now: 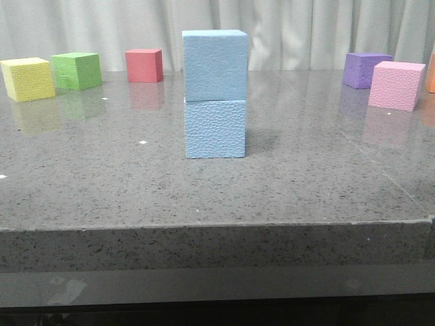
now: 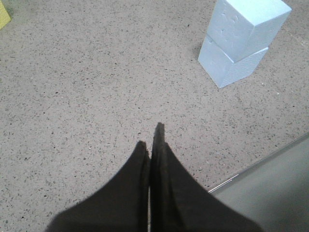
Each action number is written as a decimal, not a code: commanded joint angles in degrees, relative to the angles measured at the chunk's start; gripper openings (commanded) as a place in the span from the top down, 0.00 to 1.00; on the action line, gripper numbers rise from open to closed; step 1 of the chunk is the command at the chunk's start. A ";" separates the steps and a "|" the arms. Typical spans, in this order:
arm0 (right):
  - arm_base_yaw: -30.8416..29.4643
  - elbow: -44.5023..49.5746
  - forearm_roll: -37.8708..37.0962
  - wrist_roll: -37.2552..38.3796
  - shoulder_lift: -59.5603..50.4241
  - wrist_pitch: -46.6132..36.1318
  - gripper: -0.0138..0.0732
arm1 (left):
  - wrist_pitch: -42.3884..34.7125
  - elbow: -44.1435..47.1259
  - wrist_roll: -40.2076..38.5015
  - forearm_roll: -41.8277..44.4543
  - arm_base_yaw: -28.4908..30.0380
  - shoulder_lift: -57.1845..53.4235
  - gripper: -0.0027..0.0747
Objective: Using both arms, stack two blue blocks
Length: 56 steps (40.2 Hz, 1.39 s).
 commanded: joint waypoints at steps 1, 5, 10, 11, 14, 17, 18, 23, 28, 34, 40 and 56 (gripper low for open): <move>-0.18 -1.55 0.63 -0.16 -0.29 -3.00 0.98 | -5.57 -0.37 -0.59 -1.57 -0.15 -2.34 0.99; -0.18 -1.55 0.63 -0.16 -0.29 -2.98 0.98 | -12.41 5.25 -0.59 -3.65 3.09 -10.14 0.99; -0.18 -1.55 0.63 -0.16 -0.29 -2.98 0.98 | -22.72 13.55 -0.59 0.88 8.76 -22.36 0.99; -0.18 -1.55 0.70 -0.16 -0.29 -2.97 0.98 | -23.78 15.20 -0.59 2.04 9.51 -24.87 0.99; -0.18 -1.55 0.70 -0.16 -0.29 -2.97 0.98 | -26.96 19.31 -0.59 6.14 11.64 -30.37 0.99; -0.18 -1.55 0.70 -0.16 -0.29 -2.97 0.98 | -28.34 22.43 -0.59 8.30 13.17 -35.95 0.99; -0.18 -1.55 0.70 -0.16 -0.29 -2.97 0.98 | -28.98 23.57 -0.59 8.30 13.41 -37.16 0.99; -0.18 -1.55 0.70 -0.16 -0.29 -2.97 0.98 | -34.50 30.15 -6.44 11.74 14.12 -42.57 0.99; -0.18 -1.55 0.70 -0.16 -0.29 -3.05 0.98 | -40.70 36.93 -9.87 14.85 14.12 -45.82 0.99; -0.18 -1.55 0.70 -0.16 -0.29 -2.77 0.98 | -43.72 42.04 -9.99 13.71 14.64 -45.54 0.99; -0.18 -1.55 0.70 -0.16 -0.29 -2.70 0.98 | -47.51 45.49 -9.99 12.32 14.98 -45.54 0.99; -0.18 -1.55 0.70 -0.16 -0.29 -2.69 0.98 | -51.35 51.12 -14.17 11.68 16.08 -45.70 0.99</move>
